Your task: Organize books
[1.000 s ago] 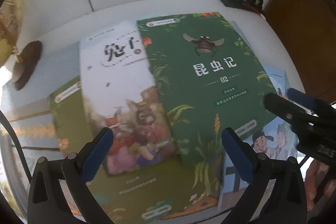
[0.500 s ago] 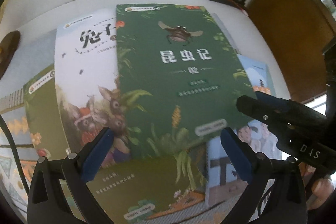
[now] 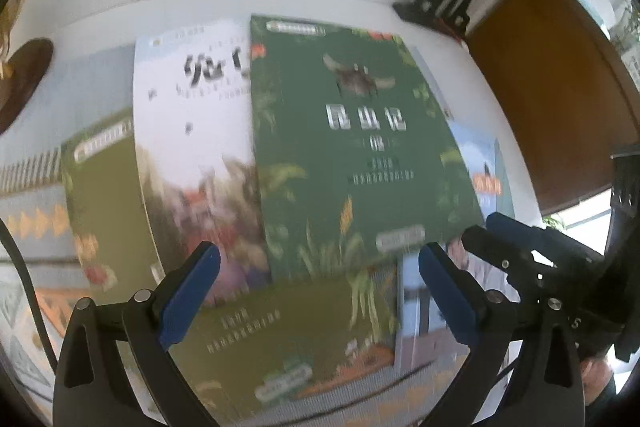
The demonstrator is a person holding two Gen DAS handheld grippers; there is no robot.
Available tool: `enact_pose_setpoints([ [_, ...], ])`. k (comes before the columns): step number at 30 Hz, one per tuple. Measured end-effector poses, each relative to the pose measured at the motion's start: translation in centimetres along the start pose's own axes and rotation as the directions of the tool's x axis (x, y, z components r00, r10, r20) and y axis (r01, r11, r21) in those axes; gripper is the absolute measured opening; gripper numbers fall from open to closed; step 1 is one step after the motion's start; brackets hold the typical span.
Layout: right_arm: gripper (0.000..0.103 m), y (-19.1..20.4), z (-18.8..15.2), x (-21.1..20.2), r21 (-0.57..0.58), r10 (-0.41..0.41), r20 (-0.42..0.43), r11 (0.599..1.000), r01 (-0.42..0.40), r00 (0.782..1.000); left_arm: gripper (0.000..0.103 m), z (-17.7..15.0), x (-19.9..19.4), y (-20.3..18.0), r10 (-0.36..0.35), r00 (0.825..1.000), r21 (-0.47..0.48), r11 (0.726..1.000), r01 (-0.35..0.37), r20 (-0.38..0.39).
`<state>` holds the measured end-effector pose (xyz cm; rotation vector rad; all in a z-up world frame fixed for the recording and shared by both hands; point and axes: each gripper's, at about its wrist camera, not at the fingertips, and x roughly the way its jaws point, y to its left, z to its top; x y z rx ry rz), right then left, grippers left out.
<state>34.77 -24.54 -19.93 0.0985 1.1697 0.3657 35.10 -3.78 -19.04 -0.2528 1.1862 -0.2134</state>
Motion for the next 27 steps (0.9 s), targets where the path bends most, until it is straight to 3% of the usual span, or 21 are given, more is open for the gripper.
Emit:
enact_pose_setpoints([
  [5,0.051,-0.1,2.1,1.1,0.002,-0.030,0.013,1.000,0.030,0.999,0.098,1.2,1.6,0.0,-0.100,0.994,-0.017,0.995,0.099,-0.034],
  [11,0.050,0.3,3.2,2.1,-0.020,0.025,0.016,0.999,-0.025,1.000,0.098,0.9,1.6,-0.8,-0.118,0.993,0.017,0.993,0.118,-0.024],
  [13,0.050,0.7,3.0,2.1,-0.043,0.002,0.027,0.999,-0.001,1.000,0.098,0.7,1.5,-1.0,-0.118,0.993,0.034,0.992,0.119,-0.022],
  [18,0.050,1.1,1.8,1.3,-0.081,-0.005,0.022,0.997,0.007,1.000,0.098,-0.4,0.8,-1.1,-0.137,0.990,0.037,0.990,0.138,-0.018],
  [23,0.050,0.9,-1.2,-0.8,-0.088,0.010,-0.001,0.996,-0.010,1.000,0.098,-3.9,-0.4,-2.3,-0.154,0.987,0.049,0.987,0.156,-0.044],
  [27,0.050,0.0,-4.5,-2.2,-0.068,0.030,-0.030,0.997,-0.032,0.999,0.098,-7.4,-0.3,-2.8,-0.212,0.972,0.020,0.976,0.215,-0.096],
])
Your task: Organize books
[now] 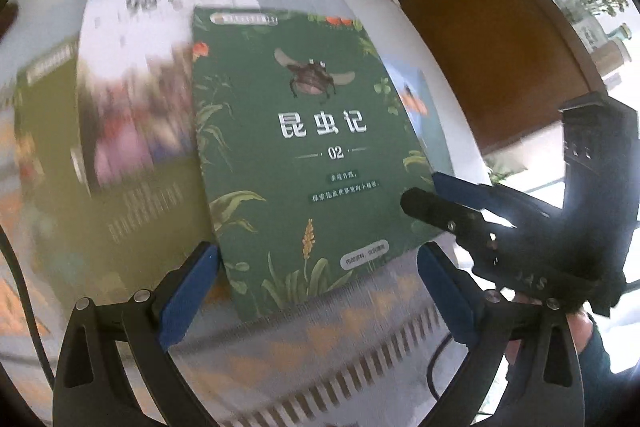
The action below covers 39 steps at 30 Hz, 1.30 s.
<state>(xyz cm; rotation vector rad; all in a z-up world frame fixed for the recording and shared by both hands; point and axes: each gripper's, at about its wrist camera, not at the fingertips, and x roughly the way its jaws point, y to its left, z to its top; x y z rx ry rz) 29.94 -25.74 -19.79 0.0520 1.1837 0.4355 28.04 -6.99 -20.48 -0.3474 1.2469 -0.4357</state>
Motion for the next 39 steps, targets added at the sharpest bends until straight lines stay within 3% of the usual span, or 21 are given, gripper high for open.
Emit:
enact_pose_setpoints([
  [7,0.050,-1.3,-2.1,-0.5,0.052,0.028,-0.007,0.998,-0.028,1.000,0.102,-1.2,0.4,1.1,-0.024,0.999,-0.056,0.998,0.022,-0.025],
  [14,0.050,-1.3,-2.2,-0.5,0.071,0.022,0.007,0.997,-0.022,1.000,0.102,-0.9,-0.4,4.1,-0.163,0.987,-0.197,0.967,0.158,-0.005],
  [21,0.050,-1.0,-2.3,-0.6,0.057,0.009,0.002,0.998,-0.009,1.000,0.102,-0.6,-0.5,2.6,-0.113,0.994,-0.178,0.978,0.109,-0.013],
  [24,0.050,-0.9,-2.3,-0.4,0.064,0.018,0.009,0.998,-0.019,1.000,0.102,-0.5,0.1,1.7,-0.188,0.982,-0.166,0.969,0.182,-0.021],
  [28,0.045,-0.9,-2.4,-0.5,0.063,-0.002,0.019,0.998,0.001,1.000,0.102,-0.7,-0.6,1.5,-0.213,0.977,-0.162,0.963,0.214,0.022],
  [33,0.045,-1.9,-2.8,-0.8,0.108,0.043,0.045,0.993,-0.047,0.998,0.102,-0.2,-2.8,2.0,-0.330,0.936,-0.168,0.923,0.347,0.120],
  [36,0.045,-2.4,-2.9,-0.9,0.135,0.071,0.053,0.988,-0.077,0.996,0.102,0.0,-1.5,2.2,-0.265,0.961,-0.177,0.945,0.274,0.074],
  [38,0.045,-2.3,-2.9,-1.0,0.134,0.070,0.050,0.988,-0.077,0.996,0.102,-0.2,-0.1,2.3,-0.154,0.988,-0.174,0.973,0.153,0.009],
  [39,0.045,-2.2,-2.9,-1.0,0.130,0.070,0.048,0.989,-0.075,0.996,0.102,-0.3,0.3,2.2,-0.134,0.991,-0.167,0.977,0.131,-0.007],
])
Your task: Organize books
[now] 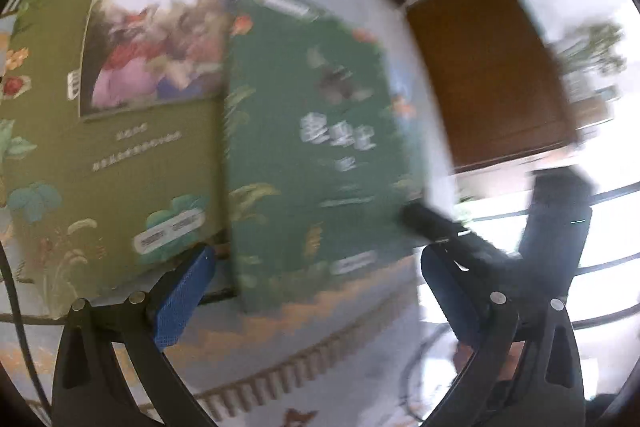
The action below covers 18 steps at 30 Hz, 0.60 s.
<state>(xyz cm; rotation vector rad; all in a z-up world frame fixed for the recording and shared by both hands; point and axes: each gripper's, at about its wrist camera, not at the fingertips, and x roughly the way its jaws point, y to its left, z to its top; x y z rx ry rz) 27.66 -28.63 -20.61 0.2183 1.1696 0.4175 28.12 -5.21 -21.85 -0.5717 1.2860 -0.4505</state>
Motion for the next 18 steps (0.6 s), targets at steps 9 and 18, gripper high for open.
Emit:
enact_pose_setpoints([
  [9,0.045,0.6,-0.1,0.1,-0.030,-0.020,-0.008,0.999,0.020,1.000,0.102,0.0,1.2,-2.0,0.100,0.995,0.091,0.991,-0.099,-0.002],
  [18,0.045,0.7,-0.3,0.1,-0.018,-0.016,-0.006,1.000,0.016,1.000,0.102,0.1,5.8,-6.2,0.459,0.874,0.350,0.855,-0.384,-0.162],
])
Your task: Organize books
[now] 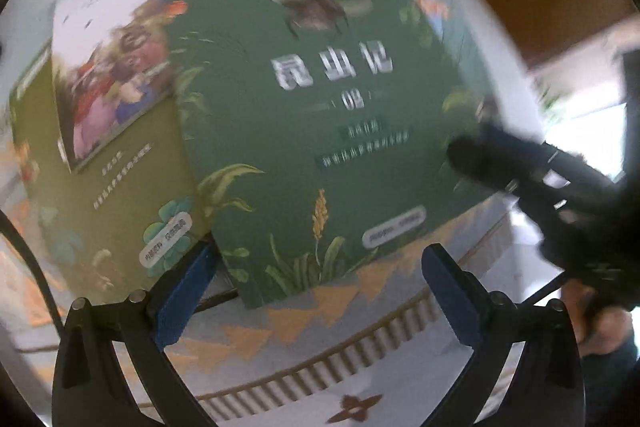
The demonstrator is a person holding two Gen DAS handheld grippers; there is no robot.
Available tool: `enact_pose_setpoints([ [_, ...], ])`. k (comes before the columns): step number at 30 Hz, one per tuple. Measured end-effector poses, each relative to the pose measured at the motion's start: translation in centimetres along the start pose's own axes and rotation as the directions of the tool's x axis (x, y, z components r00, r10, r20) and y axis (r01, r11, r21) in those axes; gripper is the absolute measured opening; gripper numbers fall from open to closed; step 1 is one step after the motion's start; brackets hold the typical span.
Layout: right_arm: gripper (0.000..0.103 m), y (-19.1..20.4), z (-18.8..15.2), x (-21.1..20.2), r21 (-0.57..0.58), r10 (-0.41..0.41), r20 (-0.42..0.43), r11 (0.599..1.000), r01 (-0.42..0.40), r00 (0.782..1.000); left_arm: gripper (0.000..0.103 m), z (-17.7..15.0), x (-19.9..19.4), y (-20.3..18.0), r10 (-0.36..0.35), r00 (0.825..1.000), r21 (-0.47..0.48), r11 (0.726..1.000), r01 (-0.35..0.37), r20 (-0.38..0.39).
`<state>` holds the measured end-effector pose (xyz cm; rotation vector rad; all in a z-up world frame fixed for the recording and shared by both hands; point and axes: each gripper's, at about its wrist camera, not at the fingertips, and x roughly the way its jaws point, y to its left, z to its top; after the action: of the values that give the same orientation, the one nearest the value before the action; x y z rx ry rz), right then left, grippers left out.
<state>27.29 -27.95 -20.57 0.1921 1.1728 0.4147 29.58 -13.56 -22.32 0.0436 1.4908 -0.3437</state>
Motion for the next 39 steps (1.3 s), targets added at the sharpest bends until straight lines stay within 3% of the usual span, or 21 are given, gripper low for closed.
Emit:
enact_pose_setpoints([
  [2,0.045,-0.1,0.0,0.0,0.001,0.003,-0.002,1.000,-0.003,1.000,0.102,0.2,1.2,-1.9,0.139,0.989,0.078,0.988,-0.135,-0.045],
  [4,0.045,-0.1,0.0,0.0,0.001,0.004,-0.002,1.000,-0.004,1.000,0.103,0.1,1.2,-2.7,0.189,0.982,0.084,0.979,-0.186,-0.028],
  [7,0.045,-0.2,0.0,0.1,0.004,0.008,-0.002,1.000,-0.008,1.000,0.103,0.0,1.2,-1.7,0.151,0.988,0.031,0.988,-0.151,-0.027],
  [22,0.045,-0.3,0.1,0.0,-0.004,0.016,-0.008,1.000,-0.016,1.000,0.103,-1.3,1.0,-1.2,0.166,0.985,-0.005,0.986,-0.166,0.054],
  [27,0.045,-0.4,0.0,0.0,-0.017,0.032,-0.022,0.999,-0.032,0.999,0.103,-2.8,0.1,-1.4,0.164,0.975,-0.002,0.986,-0.166,0.149],
  [31,0.045,-1.0,-0.1,-0.1,-0.004,0.071,-0.032,0.997,-0.071,0.997,0.103,-5.2,-0.2,-1.6,0.163,0.947,-0.018,0.986,-0.165,0.278],
  [39,0.045,-1.9,-0.3,-0.3,0.055,0.134,-0.018,0.990,-0.133,0.991,0.103,-6.0,-0.2,-1.8,0.152,0.965,0.017,0.987,-0.159,0.216],
])
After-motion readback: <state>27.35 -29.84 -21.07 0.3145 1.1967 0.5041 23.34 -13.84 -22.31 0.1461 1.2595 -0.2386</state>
